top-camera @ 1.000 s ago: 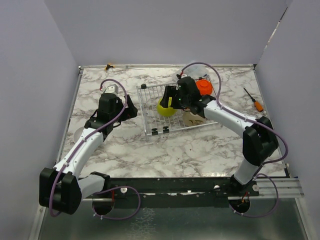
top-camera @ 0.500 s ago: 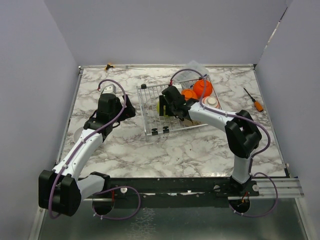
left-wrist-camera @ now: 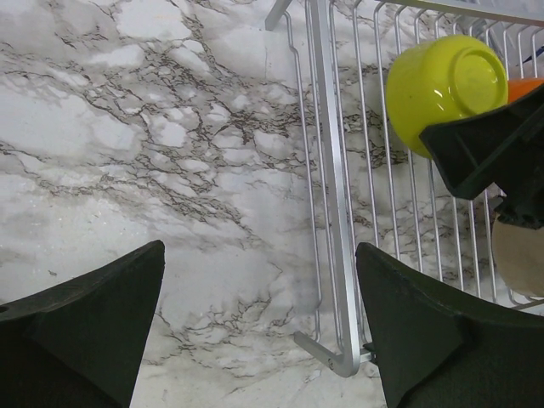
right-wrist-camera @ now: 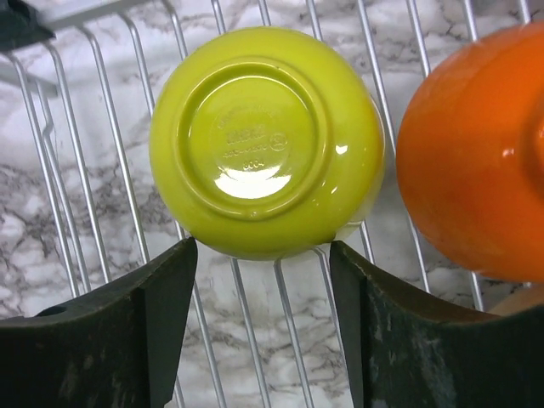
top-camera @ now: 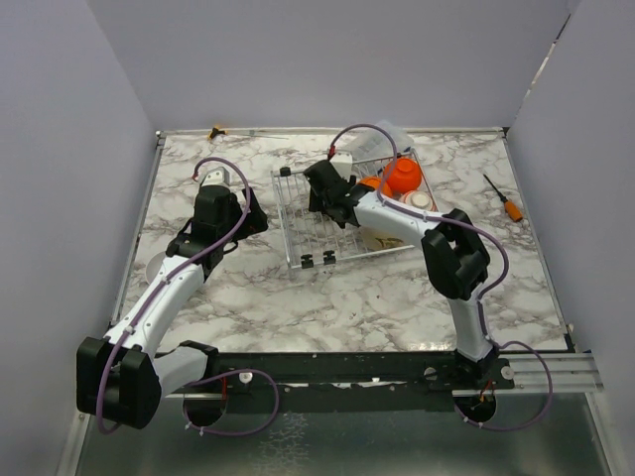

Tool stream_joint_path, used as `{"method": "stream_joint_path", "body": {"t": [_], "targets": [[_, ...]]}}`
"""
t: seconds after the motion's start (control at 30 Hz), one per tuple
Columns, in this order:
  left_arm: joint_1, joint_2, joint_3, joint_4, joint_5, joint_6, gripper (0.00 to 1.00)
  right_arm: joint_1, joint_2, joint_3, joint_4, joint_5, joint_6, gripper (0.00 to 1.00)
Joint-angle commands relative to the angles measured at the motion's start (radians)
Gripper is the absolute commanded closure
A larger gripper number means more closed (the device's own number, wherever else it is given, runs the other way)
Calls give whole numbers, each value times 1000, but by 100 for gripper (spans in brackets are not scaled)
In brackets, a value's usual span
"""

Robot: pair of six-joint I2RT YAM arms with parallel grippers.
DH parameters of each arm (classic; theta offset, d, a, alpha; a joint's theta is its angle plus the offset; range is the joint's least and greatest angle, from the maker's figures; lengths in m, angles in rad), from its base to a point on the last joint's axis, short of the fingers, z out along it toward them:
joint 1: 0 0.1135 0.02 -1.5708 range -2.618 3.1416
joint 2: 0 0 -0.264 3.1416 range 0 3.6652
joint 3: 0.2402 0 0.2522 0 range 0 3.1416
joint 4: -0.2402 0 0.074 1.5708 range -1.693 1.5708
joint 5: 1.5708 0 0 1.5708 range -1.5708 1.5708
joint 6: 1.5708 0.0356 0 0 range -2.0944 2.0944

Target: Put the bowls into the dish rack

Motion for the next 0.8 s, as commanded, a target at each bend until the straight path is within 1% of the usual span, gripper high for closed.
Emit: {"method": "stream_joint_path", "body": {"t": [0.0, 0.07, 0.23, 0.33, 0.5, 0.63, 0.67, 0.77], "targets": [[6, -17, -4, -1, -30, -8, 6, -23, 74, 103, -53, 110, 29, 34], [7, -16, -6, -1, -31, -6, 6, -35, 91, 126, -55, 113, 24, 35], [6, -13, -6, -3, -35, -6, 6, -53, 111, 163, -39, 102, -20, 45], [7, -11, -6, -3, -35, -6, 6, -60, 121, 168, -26, 80, -35, 47], [7, -4, -2, -5, -34, -7, 6, -69, 133, 176, -14, 58, -51, 48], [6, -1, 12, -22, -32, -7, 6, -74, 121, 179, -8, 11, -59, 47], [7, -1, 19, -30, -34, -6, 6, -74, 105, 171, 0, -8, -62, 46], [6, 0, 47, -62, -57, -4, 5, -74, 28, 113, 53, -82, -65, 40]]}}
